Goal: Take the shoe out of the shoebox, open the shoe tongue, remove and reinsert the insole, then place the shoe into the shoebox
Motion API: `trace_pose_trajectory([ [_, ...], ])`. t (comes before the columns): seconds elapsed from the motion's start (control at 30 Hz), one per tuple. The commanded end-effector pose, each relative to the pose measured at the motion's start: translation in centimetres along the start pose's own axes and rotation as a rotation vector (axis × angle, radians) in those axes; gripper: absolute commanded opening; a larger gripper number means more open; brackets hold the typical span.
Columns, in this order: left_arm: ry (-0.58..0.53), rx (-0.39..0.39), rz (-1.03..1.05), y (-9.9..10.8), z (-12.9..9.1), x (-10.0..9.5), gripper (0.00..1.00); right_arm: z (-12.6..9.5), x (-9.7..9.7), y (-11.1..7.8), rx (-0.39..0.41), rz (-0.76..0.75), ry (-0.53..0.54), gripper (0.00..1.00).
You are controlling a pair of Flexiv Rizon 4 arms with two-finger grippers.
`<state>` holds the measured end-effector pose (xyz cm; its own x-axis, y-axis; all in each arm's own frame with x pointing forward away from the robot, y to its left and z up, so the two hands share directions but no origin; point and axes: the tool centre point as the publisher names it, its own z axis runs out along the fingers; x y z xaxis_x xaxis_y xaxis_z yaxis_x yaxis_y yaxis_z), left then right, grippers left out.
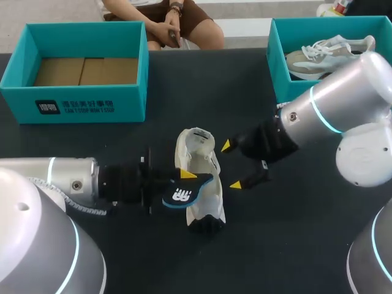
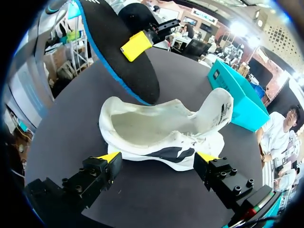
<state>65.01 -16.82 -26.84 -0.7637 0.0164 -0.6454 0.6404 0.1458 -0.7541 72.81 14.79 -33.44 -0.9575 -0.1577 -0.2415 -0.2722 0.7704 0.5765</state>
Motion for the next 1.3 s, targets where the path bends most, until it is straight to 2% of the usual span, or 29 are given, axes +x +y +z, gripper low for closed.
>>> trace_pose_trajectory([
  [0.03,0.002,0.002,0.001,-0.1,-0.2,0.5,0.0,1.2,-0.1,0.2,-0.002,0.006,-0.001,1.0],
  [0.1,0.007,0.004,-0.001,0.1,0.0,0.7,0.0,1.2,-0.1,0.2,0.02,0.012,0.002,1.0],
  [0.47,0.019,0.0,-0.005,1.1,1.7,1.1,0.0,1.1,-0.1,0.2,0.021,0.012,0.002,1.0],
  [1.0,0.006,-0.05,-0.008,4.2,2.5,1.5,0.0,1.1,-0.1,0.2,0.021,0.012,0.002,1.0],
  [1.3,-0.006,-0.047,-0.014,3.8,2.4,1.5,0.0,1.1,-0.1,0.2,0.021,0.012,0.002,1.0],
])
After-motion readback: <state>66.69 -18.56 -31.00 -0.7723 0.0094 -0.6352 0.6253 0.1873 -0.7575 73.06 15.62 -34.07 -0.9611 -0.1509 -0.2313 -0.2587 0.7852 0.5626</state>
